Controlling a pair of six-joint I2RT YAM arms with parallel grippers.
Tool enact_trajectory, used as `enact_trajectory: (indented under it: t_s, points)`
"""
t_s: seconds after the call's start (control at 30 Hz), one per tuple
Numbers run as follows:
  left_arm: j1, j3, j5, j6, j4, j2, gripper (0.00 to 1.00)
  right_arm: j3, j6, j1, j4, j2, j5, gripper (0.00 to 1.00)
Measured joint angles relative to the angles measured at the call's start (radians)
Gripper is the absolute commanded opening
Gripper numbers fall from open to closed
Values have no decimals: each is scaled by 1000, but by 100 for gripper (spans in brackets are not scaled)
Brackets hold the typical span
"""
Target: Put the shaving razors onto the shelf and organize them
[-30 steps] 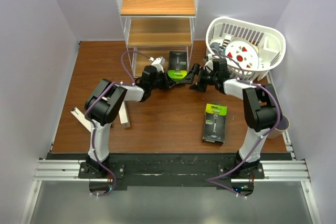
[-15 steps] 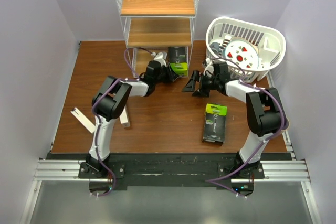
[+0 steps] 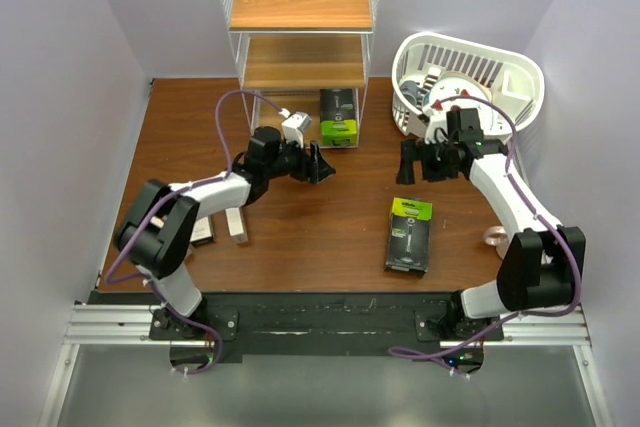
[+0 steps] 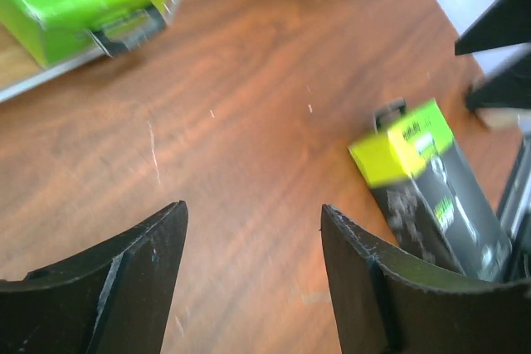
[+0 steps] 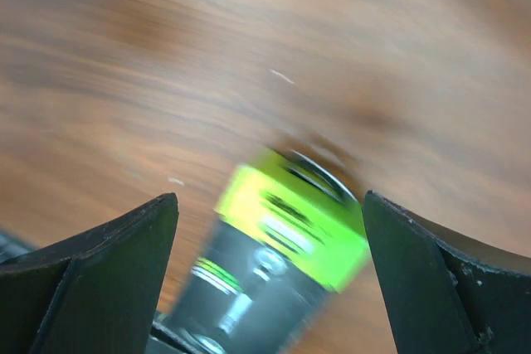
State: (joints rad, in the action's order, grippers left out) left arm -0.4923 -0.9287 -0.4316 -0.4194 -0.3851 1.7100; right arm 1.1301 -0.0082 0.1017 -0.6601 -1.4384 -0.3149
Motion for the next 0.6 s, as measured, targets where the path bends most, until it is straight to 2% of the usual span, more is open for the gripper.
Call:
enact_trajectory:
  t_s: [0.2, 0.33, 0.43, 0.53, 0.6]
  points:
    - [0, 113, -52, 104, 90, -150, 71, -93, 42, -35, -138, 20, 90, 96]
    - [2, 166, -71, 158, 150, -250, 70, -93, 54, -30, -163, -48, 87, 71]
    - [26, 196, -87, 183, 174, -311, 68, -92, 50, -17, -163, -134, 66, 67]
    - [111, 220, -113, 185, 180, -355, 67, -33, 42, 37, -181, -214, 40, 64]
    - [195, 224, -117, 183, 185, -371, 66, 35, 19, 119, -169, -273, 24, 64]
